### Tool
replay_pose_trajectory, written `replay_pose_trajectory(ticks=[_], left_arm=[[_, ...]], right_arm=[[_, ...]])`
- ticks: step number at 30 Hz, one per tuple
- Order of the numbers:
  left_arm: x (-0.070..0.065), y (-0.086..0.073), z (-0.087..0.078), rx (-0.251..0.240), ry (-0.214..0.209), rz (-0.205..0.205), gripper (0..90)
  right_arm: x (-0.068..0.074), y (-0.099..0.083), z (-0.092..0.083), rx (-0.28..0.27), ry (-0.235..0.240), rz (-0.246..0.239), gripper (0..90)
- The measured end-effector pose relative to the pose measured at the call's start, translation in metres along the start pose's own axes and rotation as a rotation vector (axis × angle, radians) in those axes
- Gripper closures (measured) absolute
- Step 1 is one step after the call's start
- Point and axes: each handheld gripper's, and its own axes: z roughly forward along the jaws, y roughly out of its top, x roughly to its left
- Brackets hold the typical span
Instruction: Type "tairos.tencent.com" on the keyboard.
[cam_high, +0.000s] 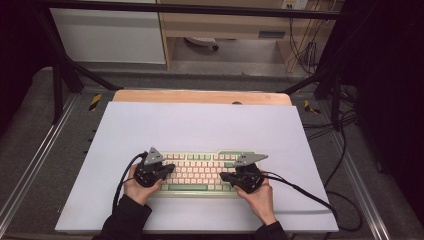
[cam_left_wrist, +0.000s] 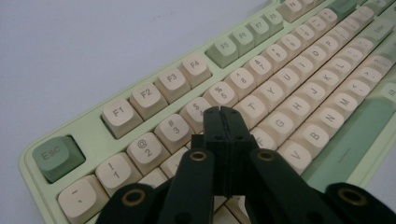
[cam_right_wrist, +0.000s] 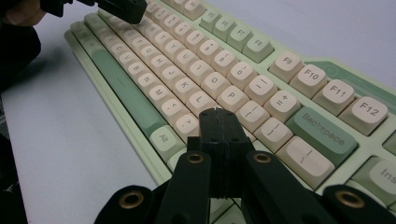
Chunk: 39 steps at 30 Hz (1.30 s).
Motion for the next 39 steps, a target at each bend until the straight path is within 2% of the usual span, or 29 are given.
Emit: replay_pose_trajectory(ticks=[22, 31, 39], left_arm=[[0.003, -0.008, -0.021, -0.016, -0.006, 0.007, 89.8], [0.006, -0.012, -0.026, -0.022, -0.008, 0.005, 89.8], [0.013, -0.020, -0.034, -0.024, -0.006, -0.017, 89.8]], right_arm=[[0.003, 0.002, -0.001, -0.013, 0.017, 0.009, 90.0], [0.008, 0.006, 0.002, -0.017, 0.025, 0.004, 90.0], [0.017, 0.011, 0.009, -0.005, 0.042, -0.007, 90.0]])
